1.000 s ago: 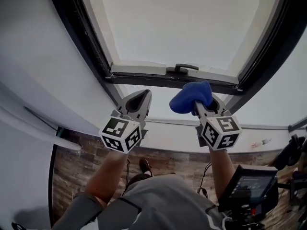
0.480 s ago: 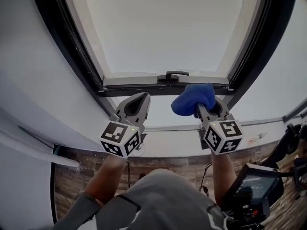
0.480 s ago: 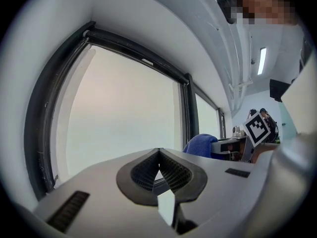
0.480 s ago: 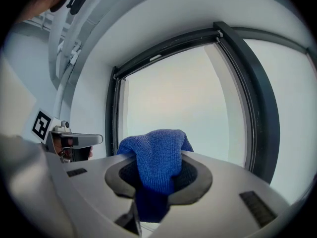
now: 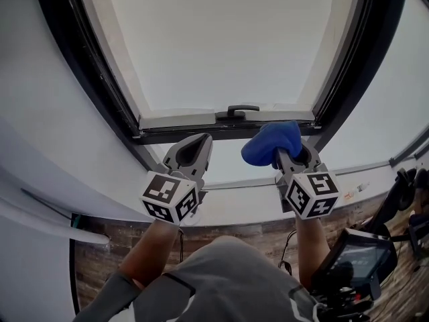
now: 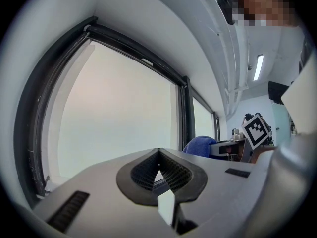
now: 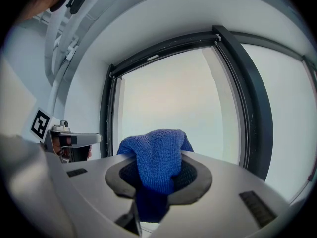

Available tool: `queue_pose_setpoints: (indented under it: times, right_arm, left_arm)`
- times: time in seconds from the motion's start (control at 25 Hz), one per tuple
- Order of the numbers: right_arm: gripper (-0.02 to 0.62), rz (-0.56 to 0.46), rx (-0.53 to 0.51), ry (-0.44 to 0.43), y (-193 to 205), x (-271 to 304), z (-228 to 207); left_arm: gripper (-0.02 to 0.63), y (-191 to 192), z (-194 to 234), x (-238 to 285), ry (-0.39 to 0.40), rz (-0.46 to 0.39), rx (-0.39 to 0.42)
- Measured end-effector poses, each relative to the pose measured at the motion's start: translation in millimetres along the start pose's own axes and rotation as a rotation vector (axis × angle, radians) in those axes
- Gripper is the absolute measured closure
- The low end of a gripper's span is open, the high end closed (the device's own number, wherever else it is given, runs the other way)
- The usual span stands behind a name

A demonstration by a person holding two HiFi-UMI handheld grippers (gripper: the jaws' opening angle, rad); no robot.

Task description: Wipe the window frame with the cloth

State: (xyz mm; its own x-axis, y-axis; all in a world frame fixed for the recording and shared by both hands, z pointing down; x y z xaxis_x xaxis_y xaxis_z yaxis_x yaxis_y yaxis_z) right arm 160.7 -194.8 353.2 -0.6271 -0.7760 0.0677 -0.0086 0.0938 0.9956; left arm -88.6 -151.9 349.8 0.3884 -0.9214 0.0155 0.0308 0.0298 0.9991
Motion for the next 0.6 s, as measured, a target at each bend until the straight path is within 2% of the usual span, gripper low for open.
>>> queue_pose_setpoints:
  times: [0.6]
  right_arm:
    - [0.474,0.007,0.010,0.012,4.5,-8.3,5.5]
  left_arm:
    - [0.597,5.1,-4.1,-6.8,0.021,0.009,-0.026]
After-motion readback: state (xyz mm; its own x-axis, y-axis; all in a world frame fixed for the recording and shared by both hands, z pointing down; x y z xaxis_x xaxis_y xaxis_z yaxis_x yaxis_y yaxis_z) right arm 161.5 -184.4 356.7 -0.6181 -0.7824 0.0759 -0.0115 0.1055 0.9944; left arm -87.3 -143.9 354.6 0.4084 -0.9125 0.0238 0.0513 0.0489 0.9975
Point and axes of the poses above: the fingertips, and each gripper's own axes: x forward along the fingers, z to its left, y out of its underside, the point moved 8 cm from there along -x, backward along the fingers, and after that the axes turned 5 degrees about -y, right-handed, at the moved point
